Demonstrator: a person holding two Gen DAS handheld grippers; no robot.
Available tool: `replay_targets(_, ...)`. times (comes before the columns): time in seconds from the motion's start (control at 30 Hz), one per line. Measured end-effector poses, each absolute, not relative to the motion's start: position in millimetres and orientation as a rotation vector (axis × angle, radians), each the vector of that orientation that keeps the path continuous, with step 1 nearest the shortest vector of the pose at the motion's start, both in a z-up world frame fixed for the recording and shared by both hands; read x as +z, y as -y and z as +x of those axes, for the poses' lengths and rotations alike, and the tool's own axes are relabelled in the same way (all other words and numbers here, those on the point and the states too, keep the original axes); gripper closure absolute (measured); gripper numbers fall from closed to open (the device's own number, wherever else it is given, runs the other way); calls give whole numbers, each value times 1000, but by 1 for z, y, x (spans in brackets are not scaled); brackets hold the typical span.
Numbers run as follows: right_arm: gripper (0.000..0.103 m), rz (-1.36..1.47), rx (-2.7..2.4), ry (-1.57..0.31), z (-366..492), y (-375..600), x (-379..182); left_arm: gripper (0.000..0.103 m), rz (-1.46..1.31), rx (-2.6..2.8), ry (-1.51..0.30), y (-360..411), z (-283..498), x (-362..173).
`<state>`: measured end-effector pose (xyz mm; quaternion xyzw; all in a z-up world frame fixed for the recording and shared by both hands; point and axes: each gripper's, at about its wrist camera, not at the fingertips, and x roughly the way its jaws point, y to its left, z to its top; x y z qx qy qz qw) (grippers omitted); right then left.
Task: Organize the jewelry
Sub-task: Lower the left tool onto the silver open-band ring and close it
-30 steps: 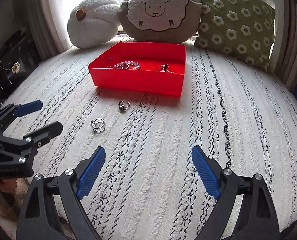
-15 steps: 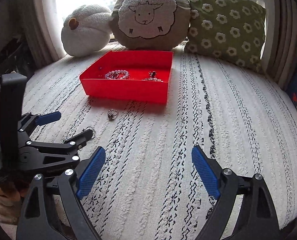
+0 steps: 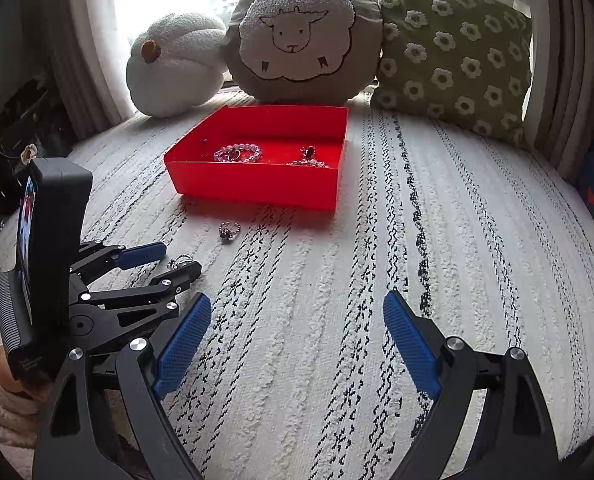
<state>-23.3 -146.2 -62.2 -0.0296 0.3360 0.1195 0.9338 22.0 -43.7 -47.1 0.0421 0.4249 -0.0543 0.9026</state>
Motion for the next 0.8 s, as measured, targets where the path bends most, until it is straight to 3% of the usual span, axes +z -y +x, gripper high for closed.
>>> replay_targets(0.1, 17, -62, 240, -692, -22, 146, -63, 78, 81, -131, -888, 45, 20, -46)
replay_targets(0.8, 17, -113, 270, -704, 6, 106, -65, 78, 22, -96, -857, -33, -2, -11)
